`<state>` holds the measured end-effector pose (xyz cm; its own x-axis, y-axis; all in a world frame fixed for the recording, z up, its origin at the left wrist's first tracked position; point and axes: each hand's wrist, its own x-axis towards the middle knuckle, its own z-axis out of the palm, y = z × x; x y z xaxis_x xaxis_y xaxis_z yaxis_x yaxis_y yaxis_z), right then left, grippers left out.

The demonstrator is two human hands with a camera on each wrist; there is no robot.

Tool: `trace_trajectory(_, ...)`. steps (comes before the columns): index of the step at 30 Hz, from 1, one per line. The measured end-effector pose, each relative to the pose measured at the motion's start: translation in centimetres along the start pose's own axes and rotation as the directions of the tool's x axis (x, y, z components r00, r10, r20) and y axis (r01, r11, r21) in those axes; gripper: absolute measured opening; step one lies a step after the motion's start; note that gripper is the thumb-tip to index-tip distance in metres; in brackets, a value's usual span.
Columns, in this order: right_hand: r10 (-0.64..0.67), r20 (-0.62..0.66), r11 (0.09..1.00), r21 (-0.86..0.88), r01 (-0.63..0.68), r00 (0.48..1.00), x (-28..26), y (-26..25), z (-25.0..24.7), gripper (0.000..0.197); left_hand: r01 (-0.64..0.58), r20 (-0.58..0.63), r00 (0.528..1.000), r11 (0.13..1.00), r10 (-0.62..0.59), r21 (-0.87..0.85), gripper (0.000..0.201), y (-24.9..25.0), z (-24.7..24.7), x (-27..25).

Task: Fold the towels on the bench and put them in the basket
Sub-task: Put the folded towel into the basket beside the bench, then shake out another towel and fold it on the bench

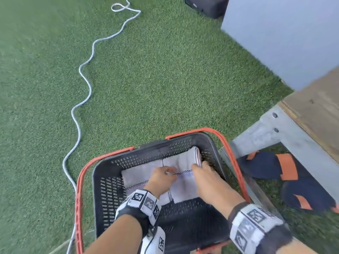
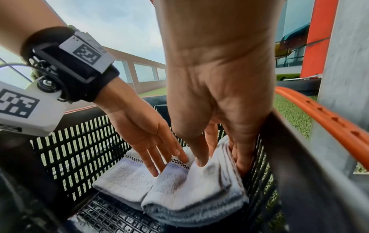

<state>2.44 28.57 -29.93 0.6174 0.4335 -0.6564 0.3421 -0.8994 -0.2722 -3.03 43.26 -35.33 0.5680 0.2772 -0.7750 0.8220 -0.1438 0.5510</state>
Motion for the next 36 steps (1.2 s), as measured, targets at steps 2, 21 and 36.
trace_trajectory(2,0.009,0.013,1.0,0.012,-0.009,1.0,0.3,0.1,0.4,0.05,0.002,-0.022,1.0,1.0,-0.001,0.02,0.036,-0.5,0.4,0.6)
trace_trajectory(21,-0.116,-0.188,0.97,0.192,0.152,0.975,-2.2,0.8,-3.2,0.026,-0.16,-0.133,0.974,0.97,0.186,0.181,0.015,5.8,-1.7,-2.4)
trace_trajectory(36,-0.022,-0.64,0.889,0.338,0.307,0.768,-21.1,5.4,-17.8,0.018,-0.63,0.241,0.723,0.474,0.647,0.616,0.021,27.4,-3.4,-21.2)
